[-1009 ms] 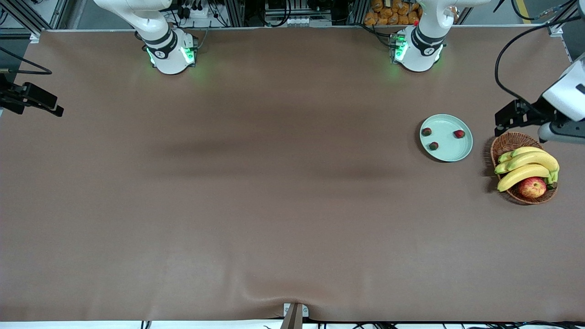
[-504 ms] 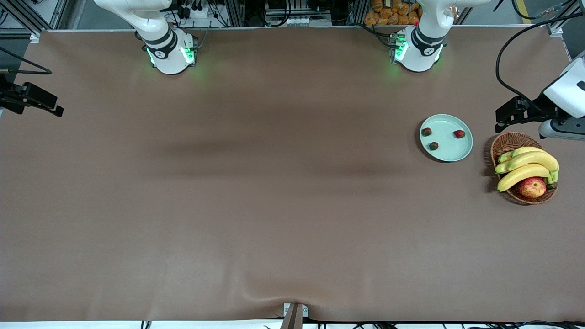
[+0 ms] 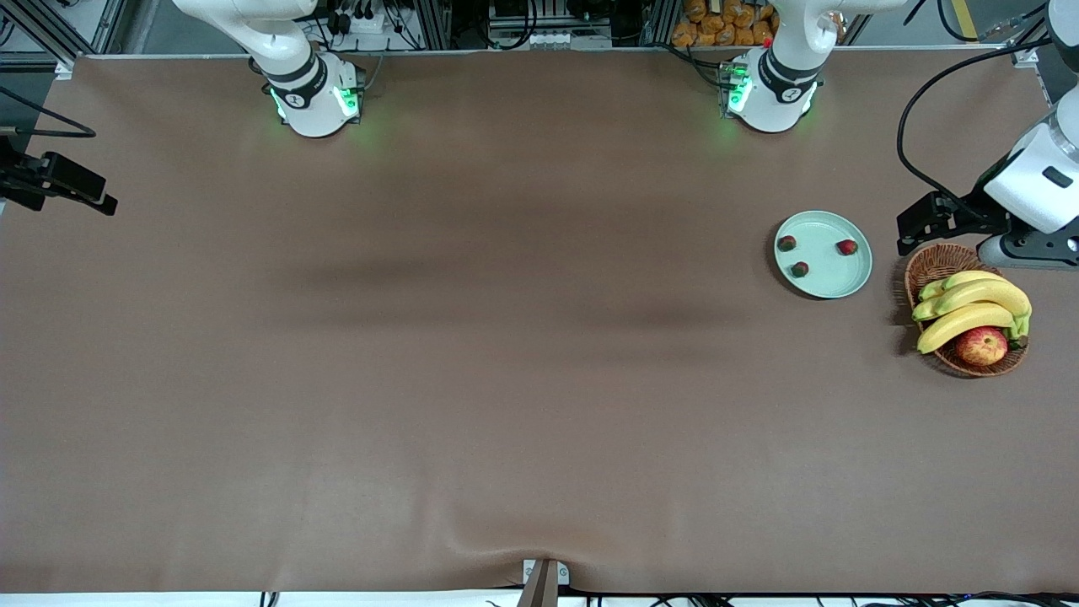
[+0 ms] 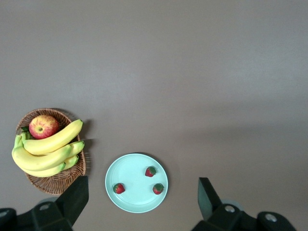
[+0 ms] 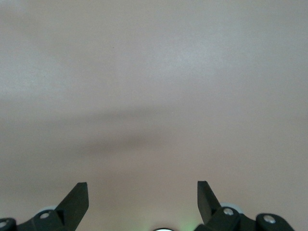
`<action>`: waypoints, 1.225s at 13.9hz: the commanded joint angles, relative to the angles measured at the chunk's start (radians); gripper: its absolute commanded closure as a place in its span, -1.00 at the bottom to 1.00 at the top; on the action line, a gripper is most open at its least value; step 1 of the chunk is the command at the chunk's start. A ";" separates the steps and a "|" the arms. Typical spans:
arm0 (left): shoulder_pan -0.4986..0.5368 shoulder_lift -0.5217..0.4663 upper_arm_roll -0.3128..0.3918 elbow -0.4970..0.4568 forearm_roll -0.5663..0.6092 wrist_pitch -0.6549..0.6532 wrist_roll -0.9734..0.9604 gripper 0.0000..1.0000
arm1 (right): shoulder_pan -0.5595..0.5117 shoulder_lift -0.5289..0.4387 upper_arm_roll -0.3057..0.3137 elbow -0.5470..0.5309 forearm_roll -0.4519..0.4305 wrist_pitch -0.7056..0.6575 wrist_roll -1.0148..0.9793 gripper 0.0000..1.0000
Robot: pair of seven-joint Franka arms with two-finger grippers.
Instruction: Collect all strawberries into plate
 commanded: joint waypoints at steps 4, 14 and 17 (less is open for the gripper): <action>-0.006 -0.016 0.012 0.004 0.014 0.012 -0.004 -1.00 | -0.007 -0.008 0.008 -0.004 -0.012 0.001 0.012 -1.00; -0.001 -0.013 0.059 0.027 0.008 0.010 -0.036 -1.00 | -0.007 -0.008 0.008 -0.004 -0.014 0.001 0.012 -1.00; -0.003 -0.011 0.059 0.024 0.006 0.009 -0.041 -1.00 | -0.007 -0.008 0.008 -0.002 -0.012 0.002 0.012 -1.00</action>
